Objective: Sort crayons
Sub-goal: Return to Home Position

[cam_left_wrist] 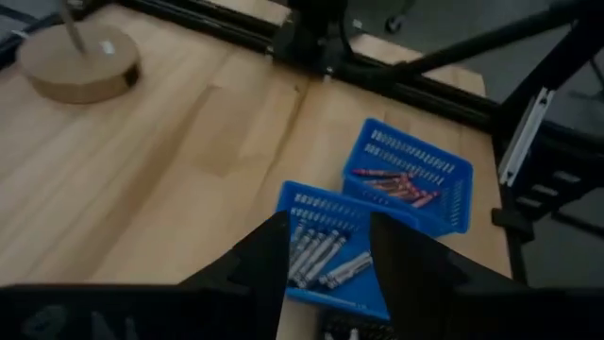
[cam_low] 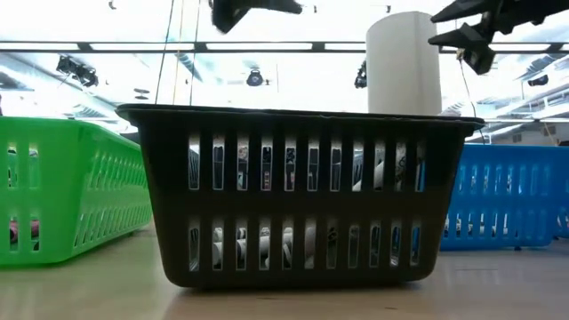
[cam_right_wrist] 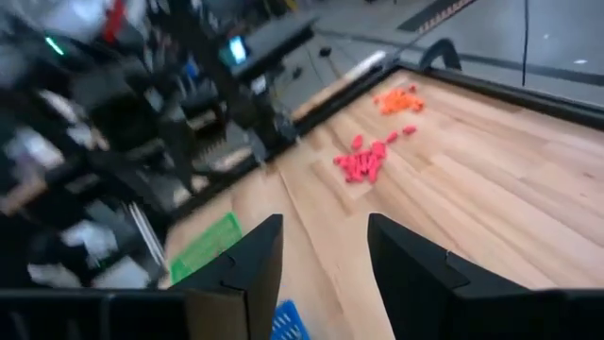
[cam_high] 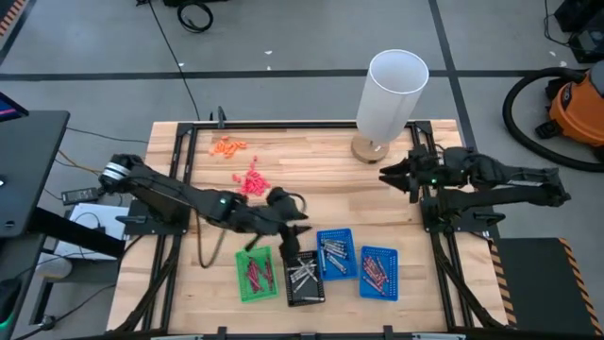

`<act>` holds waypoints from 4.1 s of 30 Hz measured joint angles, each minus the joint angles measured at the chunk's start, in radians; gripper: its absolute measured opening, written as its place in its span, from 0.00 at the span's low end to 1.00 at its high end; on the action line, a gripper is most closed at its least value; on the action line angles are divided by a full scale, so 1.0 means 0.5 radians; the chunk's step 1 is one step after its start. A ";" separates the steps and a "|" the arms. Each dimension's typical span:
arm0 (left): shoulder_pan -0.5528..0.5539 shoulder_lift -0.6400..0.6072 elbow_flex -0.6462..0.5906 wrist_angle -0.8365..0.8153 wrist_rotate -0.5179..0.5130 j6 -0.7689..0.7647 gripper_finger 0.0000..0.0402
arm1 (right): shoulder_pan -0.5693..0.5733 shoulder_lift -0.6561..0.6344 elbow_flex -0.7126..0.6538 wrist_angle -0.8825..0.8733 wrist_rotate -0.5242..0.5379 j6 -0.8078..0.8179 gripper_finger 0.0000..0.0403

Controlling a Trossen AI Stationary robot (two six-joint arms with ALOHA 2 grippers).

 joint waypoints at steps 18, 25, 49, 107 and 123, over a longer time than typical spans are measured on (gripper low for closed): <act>0.163 -1.117 -1.486 1.292 0.052 0.078 0.39 | -0.111 -0.682 -0.273 0.081 0.585 0.582 0.39; 0.316 -1.510 -1.837 1.425 0.122 -0.058 0.39 | -0.110 -0.832 -0.297 0.004 0.722 0.608 0.39; 0.664 -2.351 -2.594 1.828 -0.012 -0.534 0.31 | -0.110 -0.918 -0.330 -0.088 0.752 0.438 0.32; 0.662 -2.390 -2.599 0.762 -0.523 0.928 0.17 | -0.119 -0.909 -1.171 1.284 0.889 -1.427 0.26; 0.662 -2.390 -2.598 0.765 -0.523 0.925 0.17 | -0.119 -0.909 -1.171 1.284 0.889 -1.426 0.26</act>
